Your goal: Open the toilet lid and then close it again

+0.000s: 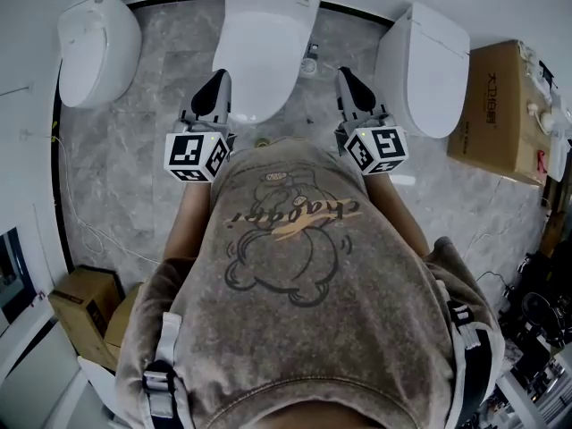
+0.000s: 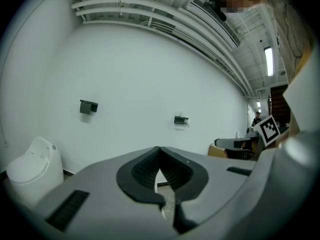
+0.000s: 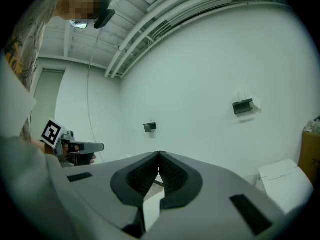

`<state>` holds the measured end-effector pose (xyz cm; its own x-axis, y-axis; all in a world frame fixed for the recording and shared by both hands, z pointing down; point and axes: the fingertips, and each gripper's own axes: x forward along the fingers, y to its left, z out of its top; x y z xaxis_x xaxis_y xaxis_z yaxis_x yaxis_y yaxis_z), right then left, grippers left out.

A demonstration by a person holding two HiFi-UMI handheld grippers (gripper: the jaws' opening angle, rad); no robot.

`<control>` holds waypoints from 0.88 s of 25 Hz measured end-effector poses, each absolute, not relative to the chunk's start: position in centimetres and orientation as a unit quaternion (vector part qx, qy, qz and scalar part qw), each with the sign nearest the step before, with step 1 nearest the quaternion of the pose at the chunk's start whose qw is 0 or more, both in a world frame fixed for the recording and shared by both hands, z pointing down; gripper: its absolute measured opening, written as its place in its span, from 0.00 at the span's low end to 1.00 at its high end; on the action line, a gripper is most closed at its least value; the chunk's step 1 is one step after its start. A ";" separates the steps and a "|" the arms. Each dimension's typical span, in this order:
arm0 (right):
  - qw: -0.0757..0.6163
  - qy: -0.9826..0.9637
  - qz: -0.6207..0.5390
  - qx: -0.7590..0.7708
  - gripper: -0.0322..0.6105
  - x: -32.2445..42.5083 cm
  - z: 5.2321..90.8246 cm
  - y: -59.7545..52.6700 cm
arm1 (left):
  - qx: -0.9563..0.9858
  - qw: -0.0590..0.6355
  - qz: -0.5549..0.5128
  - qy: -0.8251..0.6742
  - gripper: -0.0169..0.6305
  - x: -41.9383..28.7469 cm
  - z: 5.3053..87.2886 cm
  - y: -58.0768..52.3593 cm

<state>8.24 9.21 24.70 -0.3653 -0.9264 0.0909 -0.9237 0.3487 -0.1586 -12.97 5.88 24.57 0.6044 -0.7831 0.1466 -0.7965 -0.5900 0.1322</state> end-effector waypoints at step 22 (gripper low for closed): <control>0.008 0.829 -0.105 -0.549 0.09 7.9 25.4 9.7 | 0.884 0.095 0.031 -0.457 0.04 -12.3 24.1 5.9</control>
<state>7.90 9.66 25.36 -0.3967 -0.9123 0.1021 -0.9090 0.3749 -0.1823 -12.31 5.95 24.09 0.5808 -0.8017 0.1412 -0.8134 -0.5648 0.1392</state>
